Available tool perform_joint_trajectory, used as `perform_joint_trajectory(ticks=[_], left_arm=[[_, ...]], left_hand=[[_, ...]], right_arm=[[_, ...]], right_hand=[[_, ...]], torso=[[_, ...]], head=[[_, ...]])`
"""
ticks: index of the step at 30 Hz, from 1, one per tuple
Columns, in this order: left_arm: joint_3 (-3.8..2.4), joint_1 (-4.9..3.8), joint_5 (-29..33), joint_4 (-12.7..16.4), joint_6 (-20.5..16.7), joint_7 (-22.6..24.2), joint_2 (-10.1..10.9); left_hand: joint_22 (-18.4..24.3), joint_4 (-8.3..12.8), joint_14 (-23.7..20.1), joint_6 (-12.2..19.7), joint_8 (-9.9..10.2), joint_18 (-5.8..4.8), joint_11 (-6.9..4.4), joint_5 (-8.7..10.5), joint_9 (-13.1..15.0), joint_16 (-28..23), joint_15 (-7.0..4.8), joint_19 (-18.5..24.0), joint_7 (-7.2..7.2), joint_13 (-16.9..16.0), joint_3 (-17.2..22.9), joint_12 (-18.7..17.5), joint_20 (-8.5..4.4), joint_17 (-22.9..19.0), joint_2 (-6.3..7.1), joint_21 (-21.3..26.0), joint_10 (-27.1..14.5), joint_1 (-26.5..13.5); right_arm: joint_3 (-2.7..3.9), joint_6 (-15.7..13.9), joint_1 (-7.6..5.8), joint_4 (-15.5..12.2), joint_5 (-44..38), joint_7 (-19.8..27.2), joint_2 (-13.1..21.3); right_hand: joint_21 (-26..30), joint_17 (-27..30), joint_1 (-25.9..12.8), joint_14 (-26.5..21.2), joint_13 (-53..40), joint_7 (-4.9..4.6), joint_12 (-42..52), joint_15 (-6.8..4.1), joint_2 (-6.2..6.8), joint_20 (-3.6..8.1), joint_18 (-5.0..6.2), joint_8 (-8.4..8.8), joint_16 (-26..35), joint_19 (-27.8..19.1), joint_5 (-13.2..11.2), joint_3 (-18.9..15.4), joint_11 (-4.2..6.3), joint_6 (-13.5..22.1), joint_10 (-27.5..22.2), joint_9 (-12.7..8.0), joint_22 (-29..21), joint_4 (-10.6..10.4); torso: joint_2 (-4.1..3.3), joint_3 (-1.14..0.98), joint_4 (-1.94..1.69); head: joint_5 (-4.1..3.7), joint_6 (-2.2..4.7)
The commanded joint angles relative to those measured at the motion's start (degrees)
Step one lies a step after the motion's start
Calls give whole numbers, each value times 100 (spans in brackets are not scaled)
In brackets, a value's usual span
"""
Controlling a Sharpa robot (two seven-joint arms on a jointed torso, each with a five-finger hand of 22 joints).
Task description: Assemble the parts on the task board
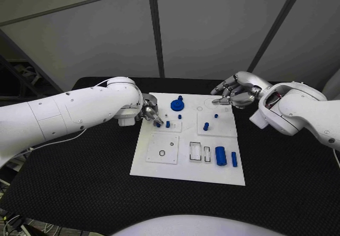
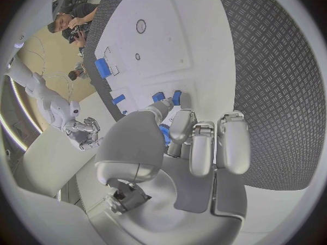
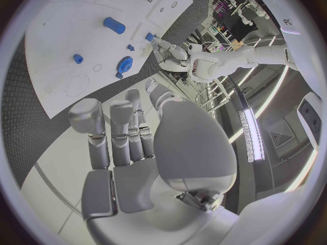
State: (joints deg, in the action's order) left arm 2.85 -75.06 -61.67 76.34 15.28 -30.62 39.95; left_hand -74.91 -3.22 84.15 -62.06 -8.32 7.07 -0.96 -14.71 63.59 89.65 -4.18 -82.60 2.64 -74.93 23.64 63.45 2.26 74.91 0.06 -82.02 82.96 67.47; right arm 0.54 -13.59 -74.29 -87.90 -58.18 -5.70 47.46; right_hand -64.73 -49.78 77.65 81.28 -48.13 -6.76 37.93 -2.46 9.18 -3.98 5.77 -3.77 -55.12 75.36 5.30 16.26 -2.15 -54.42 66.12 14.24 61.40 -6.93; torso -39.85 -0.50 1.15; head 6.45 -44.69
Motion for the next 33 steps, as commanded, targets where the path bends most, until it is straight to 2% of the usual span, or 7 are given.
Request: perform_joint_trajectory(ticks=[1,10,11,12,18,25,33], left_arm=[[50,44,-6,-23,272,-57,-26],[68,44,-6,-86,244,-94,-49],[68,44,-6,-90,221,-98,-50],[69,44,-6,-93,198,-100,-49],[70,45,-6,-92,57,-93,-30],[67,45,-6,-44,-247,-62,39],[58,46,-6,4,-528,-9,93]], left_hand=[[-523,834,585,-52,-38,-426,-62,-46,27,35,-33,-28,-29,-227,875,-54,-22,1509,113,-10,1,-187],[-530,510,585,-95,-53,-426,-116,47,52,35,-75,-31,-108,-166,735,-143,-55,1509,309,0,-2,-500],[-533,432,585,-116,-58,-427,-125,373,56,35,-89,-34,-137,-160,687,-152,-60,1509,334,1,0,-544],[-533,376,585,-126,-57,-427,-137,535,55,35,-94,-33,-132,-155,651,-159,-68,1509,362,4,-2,-570],[-536,-83,585,-193,-51,-427,-139,1146,43,35,-100,-38,-132,-144,373,-174,-88,1509,546,16,-8,-789],[-531,-653,585,-160,-1,-422,-130,1195,34,35,-115,-35,-109,-87,-60,-304,-106,1509,903,34,-69,-935],[-532,-1132,585,-163,15,-421,-127,1192,61,35,-123,-39,-108,-89,-250,-308,-117,1509,977,48,-83,-667]], right_arm=[[4,31,-11,-12,-11,29,2],[4,28,-11,-14,-11,29,4],[4,27,-11,-14,-11,29,4],[4,26,-11,-14,-11,30,4],[4,20,-11,-13,-11,34,6],[4,17,-11,-9,-11,36,9],[4,18,-11,-7,-11,38,8]], right_hand=[[22,-9,-38,42,7,-12,4,18,8,-8,53,8,39,13,30,-1,12,32,-25,9,-7,-28],[22,-9,-38,42,7,-12,4,18,8,-8,53,8,39,13,30,-1,12,32,-25,9,-7,-28],[22,-9,-38,42,7,-12,4,18,8,-8,53,8,39,13,30,-1,12,32,-25,9,-7,-28],[22,-9,-38,42,7,-12,4,18,8,-8,53,8,39,13,30,-1,12,32,-25,9,-7,-28],[49,-2,-43,47,26,-12,-3,17,11,-7,57,6,69,15,44,6,12,30,-30,14,-28,-38],[49,-2,-43,47,26,-12,-3,17,11,-7,57,6,69,15,44,6,12,30,-30,14,-28,-38],[49,-2,-43,47,26,-12,-3,17,11,-7,57,6,69,15,44,6,12,30,-30,14,-28,-38]], torso=[[-3,0,-3],[1,1,-4],[1,1,-3],[1,1,-3],[1,1,-3],[0,-2,-6],[-3,1,-6]], head=[[-12,-2],[-15,-1],[-15,2],[-15,2],[-22,11],[-26,24],[-30,32]])
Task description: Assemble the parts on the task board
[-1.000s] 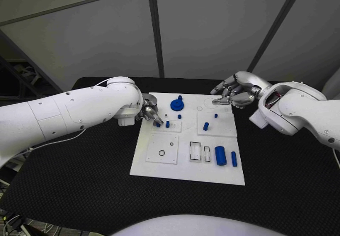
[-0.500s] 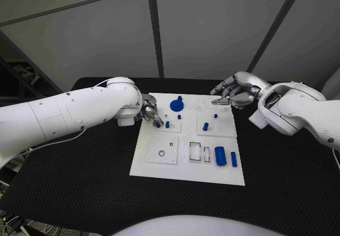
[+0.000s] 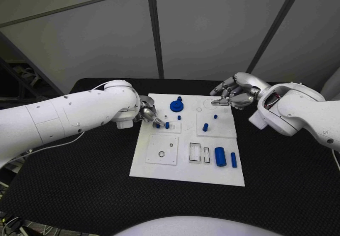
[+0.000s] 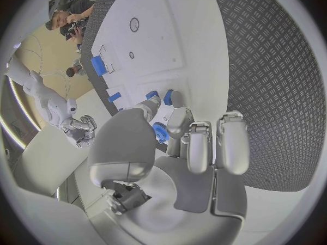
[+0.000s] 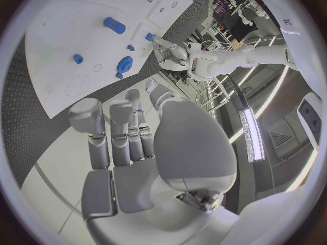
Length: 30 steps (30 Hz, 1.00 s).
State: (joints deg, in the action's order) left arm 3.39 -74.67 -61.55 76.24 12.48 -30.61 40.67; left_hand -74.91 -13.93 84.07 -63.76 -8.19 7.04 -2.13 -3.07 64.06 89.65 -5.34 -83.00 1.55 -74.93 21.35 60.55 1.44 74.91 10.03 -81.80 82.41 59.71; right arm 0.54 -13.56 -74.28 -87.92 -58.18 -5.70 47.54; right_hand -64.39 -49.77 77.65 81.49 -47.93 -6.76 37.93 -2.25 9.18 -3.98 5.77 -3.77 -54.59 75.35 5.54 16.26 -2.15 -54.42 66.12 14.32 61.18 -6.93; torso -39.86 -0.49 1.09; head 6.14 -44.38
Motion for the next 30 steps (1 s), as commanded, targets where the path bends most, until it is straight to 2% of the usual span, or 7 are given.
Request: perform_joint_trajectory(ticks=[1,5,17,22,25,27,30], left_arm=[[1,7,-18,22,-278,-1,29],[-34,7,-18,51,-435,104,53],[-374,6,-7,108,-873,431,83],[-411,1,234,73,-1131,770,57],[-418,-1,340,39,-1449,1181,1],[-392,-2,373,4,-1773,1665,-62],[-287,-3,301,-39,-2152,2277,-141]], left_hand=[[-531,-97,593,5,1,-418,-11,28,18,35,-8,3,0,-91,-32,-16,-35,1509,-21,29,-28,150],[-505,-152,592,9,5,-411,-12,26,26,32,-8,21,-2,-83,-44,-31,-36,1507,-24,55,-34,247],[-268,-278,541,205,219,-346,63,28,-158,-139,44,193,97,91,-160,-393,2,1350,57,287,-168,365],[1342,-261,8,552,400,49,243,18,-613,-1553,214,1397,293,1525,-214,-3125,137,197,86,1933,-1305,509],[2649,-116,-696,758,477,308,378,44,-1033,-3257,331,2321,430,1966,-99,-3643,245,-1050,122,3406,-1693,940],[2996,173,-1444,927,477,283,541,66,-1502,-4908,431,2534,528,2539,156,-4197,372,-2172,183,3941,-1987,1504],[3278,503,-1862,982,485,267,619,53,-1908,-5598,541,2740,589,3125,456,-4694,469,-2596,279,4378,-2200,2071]], right_arm=[[5,16,-11,-5,-10,39,1],[4,14,-11,4,-10,45,-2],[4,23,-10,54,-10,52,-27],[3,18,-10,65,-10,48,-33],[3,10,-10,71,-10,47,-36],[3,4,-10,78,-10,47,-39],[3,-1,-10,86,-10,49,-46]], right_hand=[[15,-3,-43,27,6,-12,-3,-4,11,-7,56,6,15,15,20,6,12,30,-30,6,-5,-38],[15,-3,-43,27,6,-12,-3,-4,11,-7,56,6,15,15,20,6,12,30,-30,6,-5,-38],[21,-2,-48,28,11,-13,-5,-4,14,-7,57,8,24,16,20,6,12,34,-32,6,-9,-43],[21,-2,-48,28,11,-13,-5,-4,14,-7,57,8,24,16,20,6,12,34,-32,6,-9,-43],[21,-2,-48,28,11,-13,-5,-4,14,-7,57,8,24,16,20,6,12,34,-32,6,-9,-43],[21,-2,-48,28,11,-13,-5,-4,14,-7,57,8,24,16,20,6,12,34,-32,6,-9,-43],[21,-2,-48,28,11,-13,-5,-4,14,-7,57,8,24,16,20,6,12,34,-32,6,-9,-43]], torso=[[-3,0,2],[-2,0,-1],[1,-5,2],[0,-6,-1],[-3,-8,1],[-4,-4,12],[-1,-5,13]], head=[[0,-1],[-6,3],[-3,14],[-18,25],[-43,48],[-57,73],[-89,91]])
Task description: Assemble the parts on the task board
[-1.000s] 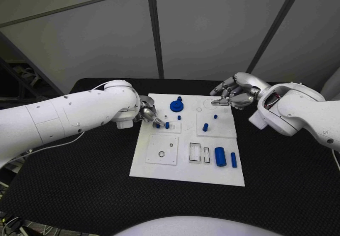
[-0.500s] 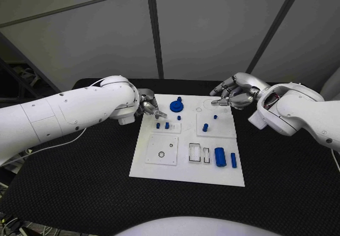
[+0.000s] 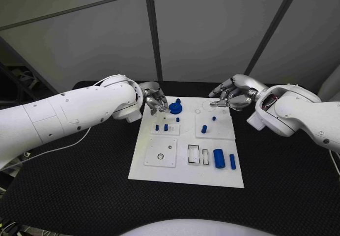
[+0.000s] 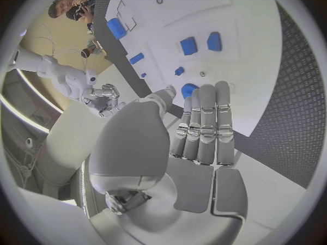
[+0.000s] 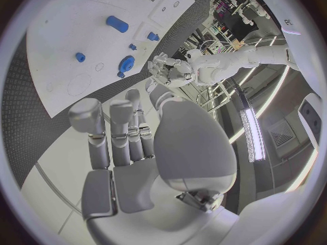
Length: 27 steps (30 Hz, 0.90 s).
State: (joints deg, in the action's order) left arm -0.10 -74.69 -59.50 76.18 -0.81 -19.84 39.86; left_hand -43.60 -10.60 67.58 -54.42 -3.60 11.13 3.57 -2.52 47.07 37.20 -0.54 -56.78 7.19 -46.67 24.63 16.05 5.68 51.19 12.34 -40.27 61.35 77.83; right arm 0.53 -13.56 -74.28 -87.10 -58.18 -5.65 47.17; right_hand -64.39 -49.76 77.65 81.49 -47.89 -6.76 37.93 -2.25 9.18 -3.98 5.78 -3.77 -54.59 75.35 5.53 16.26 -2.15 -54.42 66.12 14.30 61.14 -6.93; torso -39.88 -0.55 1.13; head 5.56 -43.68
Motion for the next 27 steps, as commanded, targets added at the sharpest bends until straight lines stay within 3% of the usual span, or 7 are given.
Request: perform_joint_trajectory(ticks=[1,5,11,16,19,23,27], left_arm=[[103,-1,42,-52,-943,1405,-94],[282,-1,-280,-130,-1268,1969,-212],[544,-2,-995,-291,-1266,2249,-403],[662,-1,-1527,-420,-1000,2177,-546],[708,1,-1820,-531,-814,2091,-651],[733,5,-2035,-627,-693,2024,-737],[743,9,-2166,-701,-628,1967,-808]], left_hand=[[233,240,-317,53,20,-146,94,-39,-367,-553,113,192,61,520,220,-385,77,-361,54,365,-93,375],[402,530,-160,-80,11,-96,147,-75,-1076,-1024,181,135,92,1466,274,-812,142,-825,129,600,134,594],[409,646,253,-141,2,-70,147,-29,-1619,-1021,113,-167,72,2174,91,-1085,106,-962,139,565,157,510],[322,634,723,-239,-10,-68,114,-23,-1912,-565,73,-544,64,2519,-38,-1108,61,-753,136,379,303,391],[177,601,1134,-317,-13,-74,87,-24,-2125,592,38,-804,40,2768,-81,-1111,28,52,132,154,384,324],[-1003,576,1594,-403,-22,-287,55,-33,-2327,2147,-8,-1526,15,3012,-89,-1097,-21,1188,123,-1174,457,285],[-1894,564,1798,-442,-21,-451,34,-27,-2506,2923,-47,-1968,-8,3230,-80,-1092,-63,1744,109,-2141,473,272]], right_arm=[[4,-2,-11,6,-10,45,-12],[4,-6,-11,7,-10,49,-19],[4,-9,-11,-5,-10,52,-23],[4,-5,-11,-11,-10,55,-26],[4,-1,-11,-11,-10,56,-30],[4,3,-11,-13,-10,59,-36],[4,4,-11,-13,-10,60,-38]], right_hand=[[21,-2,-48,28,6,-13,-5,-3,14,-7,57,8,24,16,21,6,12,34,-32,8,-5,-43],[21,-2,-48,28,6,-13,-5,-3,14,-7,57,8,24,16,21,6,12,34,-32,8,-5,-43],[19,-10,-50,31,4,-13,3,-3,12,-7,55,7,25,23,24,9,12,35,-29,9,1,-47],[19,-10,-50,31,4,-13,3,-3,12,-7,55,7,25,23,24,9,12,35,-29,9,1,-47],[17,-21,-45,35,3,-12,7,-4,9,-7,54,7,20,27,28,14,13,34,-27,10,5,-46],[17,-21,-45,35,3,-12,7,-4,9,-7,54,7,20,27,28,14,13,34,-27,10,5,-46],[15,-28,-40,38,2,-11,11,-4,6,-7,53,6,17,31,33,19,14,33,-25,11,9,-45]], torso=[[1,0,9],[-1,6,4],[-2,7,2],[0,8,7],[2,7,3],[1,5,7],[0,4,3]], head=[[-48,32],[-74,59],[-85,89],[-97,85],[-108,82],[-107,84],[-114,80]])
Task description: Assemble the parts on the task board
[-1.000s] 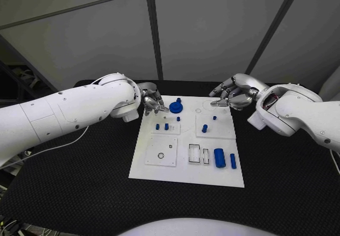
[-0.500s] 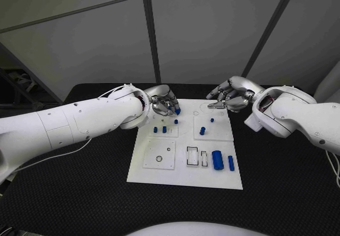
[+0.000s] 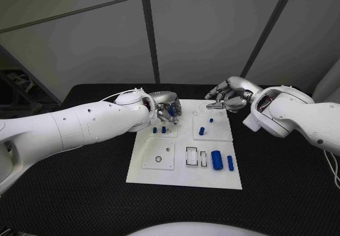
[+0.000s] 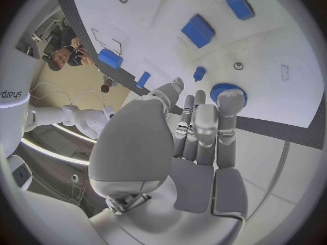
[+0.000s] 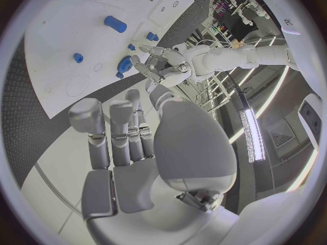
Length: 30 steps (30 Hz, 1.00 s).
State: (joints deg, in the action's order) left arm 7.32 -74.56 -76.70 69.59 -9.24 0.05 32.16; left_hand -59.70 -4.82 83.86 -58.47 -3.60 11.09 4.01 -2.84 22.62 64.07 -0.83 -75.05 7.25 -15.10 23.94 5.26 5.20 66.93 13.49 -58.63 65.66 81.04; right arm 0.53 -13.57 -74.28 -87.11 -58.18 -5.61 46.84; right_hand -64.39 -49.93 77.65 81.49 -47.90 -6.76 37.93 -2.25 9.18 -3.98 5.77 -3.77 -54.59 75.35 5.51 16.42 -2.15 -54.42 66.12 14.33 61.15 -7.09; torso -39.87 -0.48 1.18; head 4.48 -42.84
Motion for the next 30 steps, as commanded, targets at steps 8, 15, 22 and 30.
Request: perform_joint_trajectory(ticks=[8,15,22,30], left_arm=[[6,2,-572,-168,219,-123,-124],[8,14,-598,-270,385,-182,-204],[10,44,-602,-311,512,-197,-259],[10,64,-603,-340,592,-214,-285]], left_hand=[[-756,3,276,-16,-16,-531,-20,6,-211,561,-97,-364,-37,254,-8,-28,-78,385,-8,-811,-14,-31],[-865,23,281,-30,-26,-551,-25,5,-272,587,-117,-405,-42,332,39,-20,-102,384,-69,-925,-16,14],[-952,44,282,-58,-36,-570,-31,5,-306,604,-116,-435,-46,378,77,-1,-106,383,-111,-1013,10,46],[-1030,72,286,-91,-44,-587,-36,-4,-344,637,-100,-457,-44,426,130,27,-99,393,-160,-1090,53,81]], right_arm=[[4,2,-11,-14,-10,55,-6],[4,3,-11,-16,-10,55,-10],[4,10,-11,-14,-10,55,-17],[4,15,-11,-11,-10,56,-26]], right_hand=[[15,-10,-40,38,3,-11,11,-4,6,-7,53,6,18,31,36,3,14,33,-25,8,8,-29],[15,-10,-40,38,3,-11,11,-4,6,-7,53,6,18,31,36,3,14,33,-25,8,8,-29],[7,-22,-33,43,-7,-11,27,-5,1,-6,50,5,13,41,46,11,15,31,-17,9,20,-27],[7,-22,-33,43,-7,-11,27,-5,1,-6,50,5,13,41,46,11,15,31,-17,9,20,-27]], torso=[[0,-4,-2],[0,-3,-5],[4,-1,-5],[3,-3,-12]], head=[[-7,-8],[-10,-13],[-5,-35],[-6,-42]])
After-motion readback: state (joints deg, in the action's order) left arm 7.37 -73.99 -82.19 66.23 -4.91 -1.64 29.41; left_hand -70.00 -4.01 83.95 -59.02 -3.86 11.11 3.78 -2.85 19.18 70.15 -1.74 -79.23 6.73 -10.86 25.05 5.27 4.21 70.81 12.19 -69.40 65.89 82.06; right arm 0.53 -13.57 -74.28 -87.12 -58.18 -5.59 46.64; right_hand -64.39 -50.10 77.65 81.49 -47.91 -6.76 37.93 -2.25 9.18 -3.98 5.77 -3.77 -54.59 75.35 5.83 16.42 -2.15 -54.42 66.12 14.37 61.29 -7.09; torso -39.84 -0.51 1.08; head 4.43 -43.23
